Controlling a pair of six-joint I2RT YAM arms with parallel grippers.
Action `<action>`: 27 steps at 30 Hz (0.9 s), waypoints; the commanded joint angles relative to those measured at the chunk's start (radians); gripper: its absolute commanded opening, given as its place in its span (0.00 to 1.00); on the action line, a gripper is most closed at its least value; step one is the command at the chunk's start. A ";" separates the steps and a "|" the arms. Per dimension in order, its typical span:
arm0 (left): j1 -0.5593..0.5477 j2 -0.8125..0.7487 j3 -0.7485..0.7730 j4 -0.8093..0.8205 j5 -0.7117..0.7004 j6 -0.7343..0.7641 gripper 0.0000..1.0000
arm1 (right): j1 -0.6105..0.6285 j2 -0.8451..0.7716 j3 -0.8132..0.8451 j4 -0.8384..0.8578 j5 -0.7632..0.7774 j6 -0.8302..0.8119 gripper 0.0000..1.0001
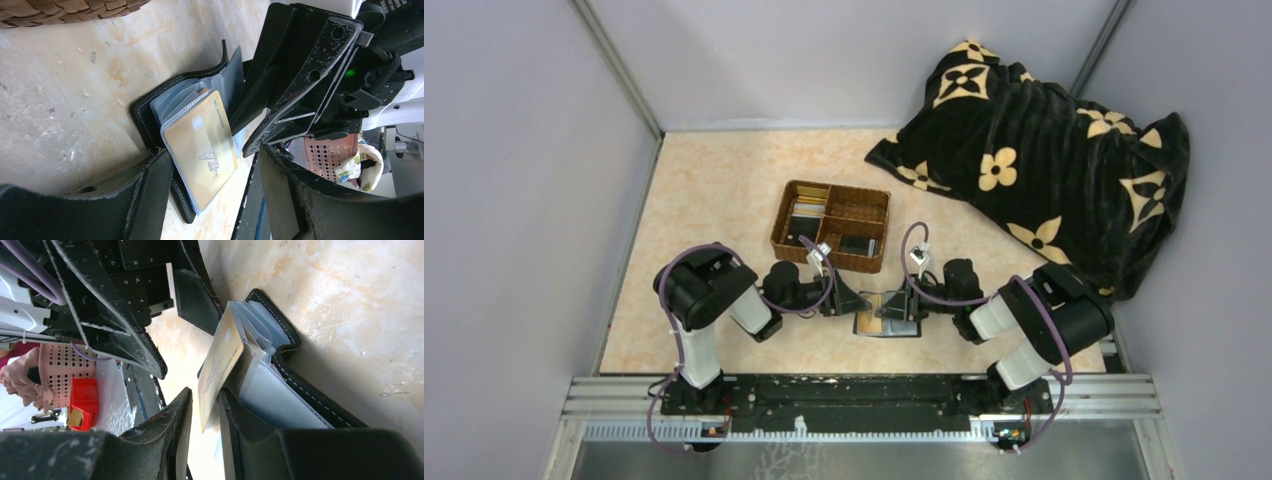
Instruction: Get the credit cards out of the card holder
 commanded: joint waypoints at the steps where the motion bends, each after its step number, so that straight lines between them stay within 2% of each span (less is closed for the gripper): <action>1: -0.013 0.029 0.026 -0.023 0.003 0.029 0.70 | 0.014 0.015 0.046 -0.067 0.017 -0.067 0.27; 9: -0.013 0.038 0.026 -0.016 0.006 0.028 0.70 | 0.030 0.012 0.060 -0.085 0.029 -0.069 0.26; 17: -0.013 0.062 0.036 -0.004 0.013 0.017 0.70 | 0.029 -0.013 0.050 -0.100 0.025 -0.068 0.16; 21: -0.013 0.064 0.029 -0.002 0.003 0.011 0.70 | 0.028 -0.063 0.044 -0.165 0.039 -0.090 0.06; 27: -0.013 0.037 0.018 -0.023 -0.023 0.020 0.65 | -0.003 -0.161 0.045 -0.318 0.086 -0.165 0.04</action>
